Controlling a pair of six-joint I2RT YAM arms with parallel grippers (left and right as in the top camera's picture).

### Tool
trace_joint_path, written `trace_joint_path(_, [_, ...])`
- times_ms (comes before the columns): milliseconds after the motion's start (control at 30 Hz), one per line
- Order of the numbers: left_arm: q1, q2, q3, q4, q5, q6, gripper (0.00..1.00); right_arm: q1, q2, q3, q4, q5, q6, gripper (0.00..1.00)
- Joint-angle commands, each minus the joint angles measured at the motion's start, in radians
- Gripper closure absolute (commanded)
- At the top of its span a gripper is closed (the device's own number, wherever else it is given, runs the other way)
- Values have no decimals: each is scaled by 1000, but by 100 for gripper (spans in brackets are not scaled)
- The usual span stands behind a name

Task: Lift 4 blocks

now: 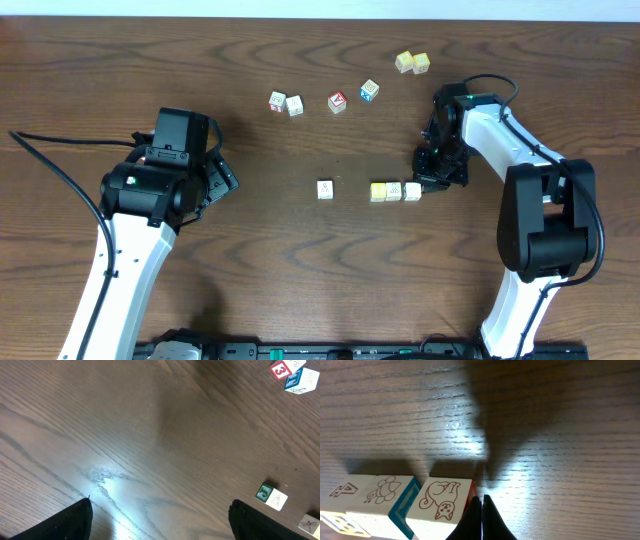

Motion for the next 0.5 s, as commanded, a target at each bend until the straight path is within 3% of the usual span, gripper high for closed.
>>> trace_joint_path(0, [4,3,12,-4,-13,-12,13,6,1,-6,-2,-27,5,99])
trace_joint_path(467, [4,3,12,-4,-13,-12,13,6,1,-5,3,-57,5,99])
